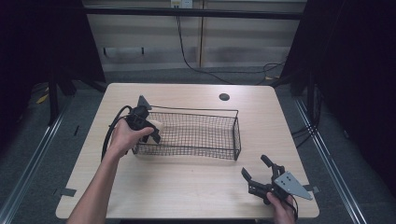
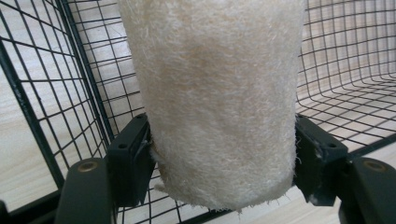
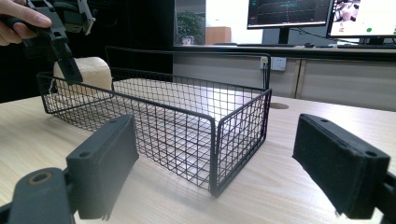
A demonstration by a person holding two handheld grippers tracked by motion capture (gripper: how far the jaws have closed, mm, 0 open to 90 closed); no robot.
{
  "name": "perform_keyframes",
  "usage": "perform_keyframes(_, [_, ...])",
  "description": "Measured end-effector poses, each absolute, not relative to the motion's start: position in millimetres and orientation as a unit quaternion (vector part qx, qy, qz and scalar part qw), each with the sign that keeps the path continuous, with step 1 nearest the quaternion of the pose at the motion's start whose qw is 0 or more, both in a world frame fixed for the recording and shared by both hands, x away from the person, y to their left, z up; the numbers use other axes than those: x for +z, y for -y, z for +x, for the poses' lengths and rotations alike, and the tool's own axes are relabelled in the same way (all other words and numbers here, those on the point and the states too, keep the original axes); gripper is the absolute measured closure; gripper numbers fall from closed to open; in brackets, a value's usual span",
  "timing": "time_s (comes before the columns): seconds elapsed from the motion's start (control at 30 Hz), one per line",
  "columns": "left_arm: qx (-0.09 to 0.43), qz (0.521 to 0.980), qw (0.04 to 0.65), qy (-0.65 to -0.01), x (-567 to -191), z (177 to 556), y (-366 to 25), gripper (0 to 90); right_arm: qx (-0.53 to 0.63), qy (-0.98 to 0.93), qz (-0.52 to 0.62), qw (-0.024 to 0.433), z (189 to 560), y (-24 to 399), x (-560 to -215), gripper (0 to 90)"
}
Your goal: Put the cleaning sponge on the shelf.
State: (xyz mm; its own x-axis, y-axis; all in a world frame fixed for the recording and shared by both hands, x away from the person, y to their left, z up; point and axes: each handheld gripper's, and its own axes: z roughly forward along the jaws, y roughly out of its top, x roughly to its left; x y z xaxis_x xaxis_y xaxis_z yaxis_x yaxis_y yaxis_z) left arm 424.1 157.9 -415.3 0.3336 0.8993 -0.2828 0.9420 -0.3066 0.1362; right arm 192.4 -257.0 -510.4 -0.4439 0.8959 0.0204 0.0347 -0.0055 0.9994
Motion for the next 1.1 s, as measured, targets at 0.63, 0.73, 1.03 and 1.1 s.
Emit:
perform_keyframes(0.63, [-0.059, 0.807, 0.102, -0.579, -426, 425, -149, 31.3, 0.596, -0.605, 0.384, 0.362, 192, 257, -510, 13.1])
perform_keyframes(0.73, [-0.057, 0.806, 0.101, -0.581, -427, 425, -148, 31.2, 0.597, -0.605, 0.384, 0.361, 192, 257, -510, 13.1])
perform_keyframes(1.03, [-0.05, 0.817, 0.081, -0.569, -434, 424, -141, 30.9, 0.596, -0.605, 0.383, 0.361, 192, 257, -510, 13.1])
perform_keyframes(1.1, [-0.05, 0.815, 0.08, -0.572, -435, 424, -140, 30.9, 0.596, -0.606, 0.383, 0.361, 192, 257, -510, 13.1])
